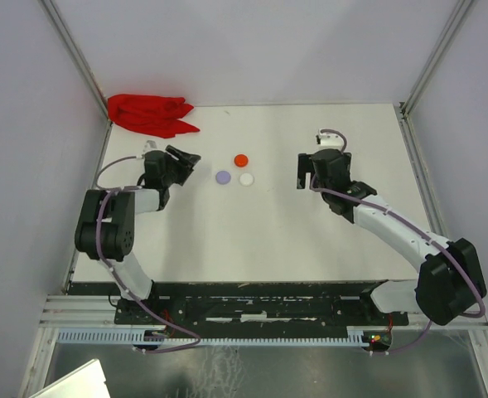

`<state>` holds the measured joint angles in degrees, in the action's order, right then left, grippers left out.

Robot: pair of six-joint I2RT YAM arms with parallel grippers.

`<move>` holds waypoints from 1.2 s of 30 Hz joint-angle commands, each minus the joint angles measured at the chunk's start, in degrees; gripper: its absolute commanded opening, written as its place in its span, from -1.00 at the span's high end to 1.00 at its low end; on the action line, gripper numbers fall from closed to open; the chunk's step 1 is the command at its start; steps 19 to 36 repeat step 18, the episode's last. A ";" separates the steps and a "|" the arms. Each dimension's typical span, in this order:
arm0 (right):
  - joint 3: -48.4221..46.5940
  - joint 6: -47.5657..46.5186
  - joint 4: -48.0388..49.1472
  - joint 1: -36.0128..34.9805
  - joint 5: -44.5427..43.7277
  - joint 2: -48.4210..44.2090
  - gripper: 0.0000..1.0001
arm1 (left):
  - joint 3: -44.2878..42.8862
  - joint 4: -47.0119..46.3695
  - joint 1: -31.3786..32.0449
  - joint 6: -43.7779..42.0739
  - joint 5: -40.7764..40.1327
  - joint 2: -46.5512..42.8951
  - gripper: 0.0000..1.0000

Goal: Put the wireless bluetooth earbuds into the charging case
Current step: Reset both arms

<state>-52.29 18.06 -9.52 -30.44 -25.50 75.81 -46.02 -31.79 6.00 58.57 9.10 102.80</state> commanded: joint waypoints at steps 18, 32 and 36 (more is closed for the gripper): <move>-13.89 24.61 -21.00 5.85 -22.38 4.04 -0.99 | 14.36 5.26 -21.47 -5.74 -5.47 -23.77 -0.52; -13.89 24.61 -21.00 5.85 -22.38 4.04 -0.99 | 14.36 5.26 -21.47 -5.74 -5.47 -23.77 -0.52; -13.89 24.61 -21.00 5.85 -22.38 4.04 -0.99 | 14.36 5.26 -21.47 -5.74 -5.47 -23.77 -0.52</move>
